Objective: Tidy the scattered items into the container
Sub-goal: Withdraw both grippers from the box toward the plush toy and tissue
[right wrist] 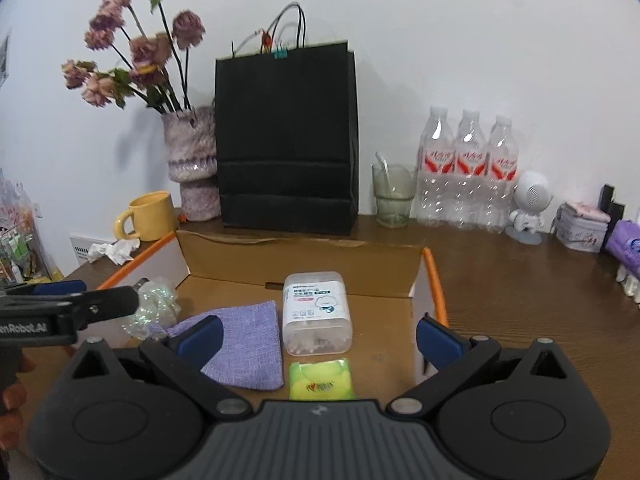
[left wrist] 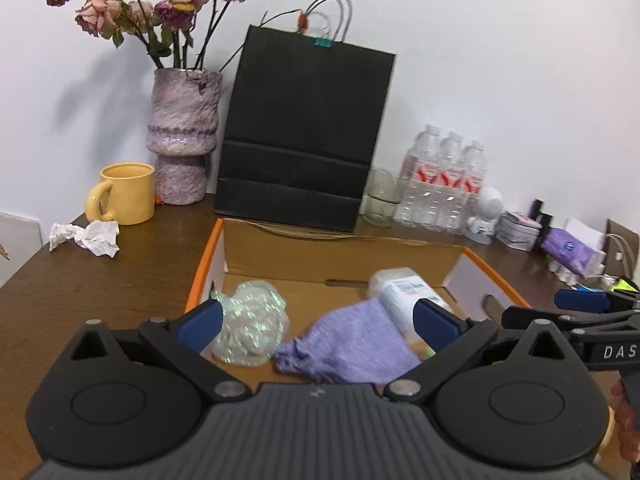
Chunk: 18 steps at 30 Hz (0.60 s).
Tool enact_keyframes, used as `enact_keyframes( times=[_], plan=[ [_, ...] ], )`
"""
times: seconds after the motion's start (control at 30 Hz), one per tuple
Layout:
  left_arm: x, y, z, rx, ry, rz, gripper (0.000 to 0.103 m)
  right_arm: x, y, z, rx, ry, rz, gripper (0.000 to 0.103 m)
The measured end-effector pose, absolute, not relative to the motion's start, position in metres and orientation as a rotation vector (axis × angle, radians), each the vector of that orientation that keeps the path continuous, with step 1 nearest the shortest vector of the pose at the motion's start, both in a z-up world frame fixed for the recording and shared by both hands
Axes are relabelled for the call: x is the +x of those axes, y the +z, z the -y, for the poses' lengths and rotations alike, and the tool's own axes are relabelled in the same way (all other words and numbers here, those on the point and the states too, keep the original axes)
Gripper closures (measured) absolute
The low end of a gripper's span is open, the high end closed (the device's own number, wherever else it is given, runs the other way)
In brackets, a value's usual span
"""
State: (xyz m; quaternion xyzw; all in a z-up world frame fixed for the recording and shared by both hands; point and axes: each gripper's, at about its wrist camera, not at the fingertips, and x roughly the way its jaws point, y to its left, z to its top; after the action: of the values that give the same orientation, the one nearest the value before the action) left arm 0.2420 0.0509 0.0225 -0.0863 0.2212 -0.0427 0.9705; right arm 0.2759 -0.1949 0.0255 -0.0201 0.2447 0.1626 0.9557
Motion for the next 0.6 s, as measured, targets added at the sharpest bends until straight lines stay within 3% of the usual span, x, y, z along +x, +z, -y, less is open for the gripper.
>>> enact_keyframes(
  times=[0.6],
  plan=[
    [0.167,-0.022,-0.029,-0.089,-0.153,-0.618,0.000,0.203,-0.029,0.271,-0.083,0.232,-0.621,0.000]
  ],
)
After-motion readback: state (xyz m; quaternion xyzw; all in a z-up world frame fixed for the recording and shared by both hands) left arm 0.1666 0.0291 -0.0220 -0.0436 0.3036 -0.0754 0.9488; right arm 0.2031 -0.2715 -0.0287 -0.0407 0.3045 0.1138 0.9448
